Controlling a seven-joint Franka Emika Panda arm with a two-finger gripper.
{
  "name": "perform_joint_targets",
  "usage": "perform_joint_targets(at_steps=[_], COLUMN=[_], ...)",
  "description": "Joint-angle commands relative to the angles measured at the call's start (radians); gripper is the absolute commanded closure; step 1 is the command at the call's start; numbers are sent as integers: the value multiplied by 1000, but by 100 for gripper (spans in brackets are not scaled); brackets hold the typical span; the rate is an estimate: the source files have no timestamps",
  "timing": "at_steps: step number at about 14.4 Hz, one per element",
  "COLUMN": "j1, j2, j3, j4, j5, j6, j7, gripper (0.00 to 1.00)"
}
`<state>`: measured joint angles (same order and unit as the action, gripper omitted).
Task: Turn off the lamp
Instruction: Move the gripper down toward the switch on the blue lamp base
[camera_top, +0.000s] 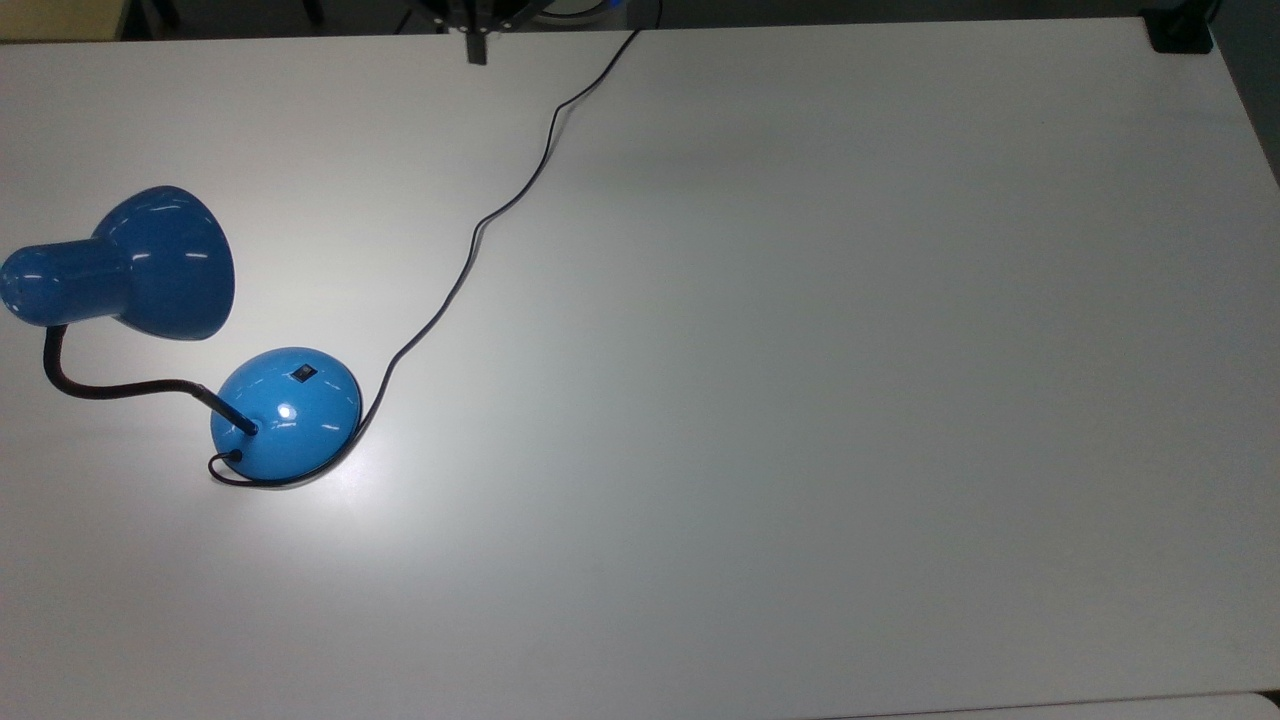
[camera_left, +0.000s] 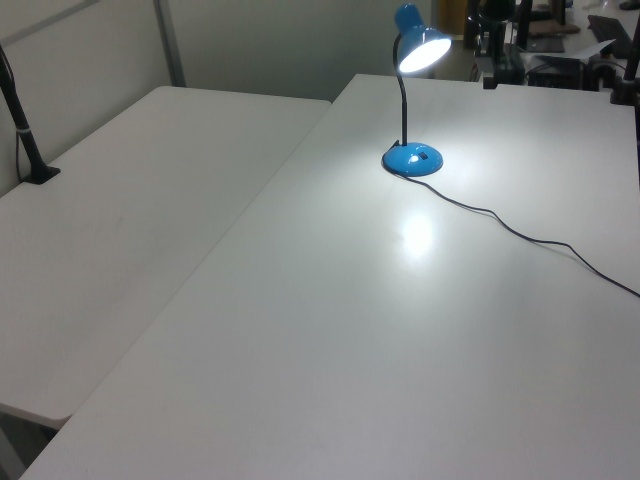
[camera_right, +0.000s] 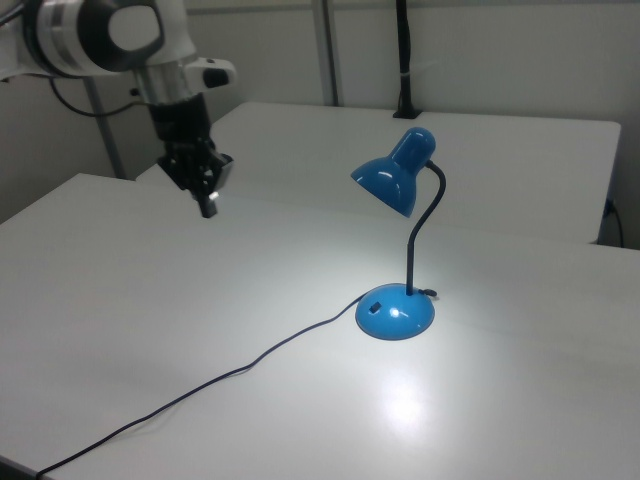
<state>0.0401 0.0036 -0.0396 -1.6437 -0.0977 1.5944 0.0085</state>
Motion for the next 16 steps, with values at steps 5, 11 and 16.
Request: perform_joint_targets(at_steps=[5,11,16], j1=[-184,-242,-255], j2=[41,108,240], j3=[-3,-3,-3], j4=[-178,-326,-326], j5=[23,21,7], j6=[332,695,924], j7=[47,174,297], gripper=[100,100,100])
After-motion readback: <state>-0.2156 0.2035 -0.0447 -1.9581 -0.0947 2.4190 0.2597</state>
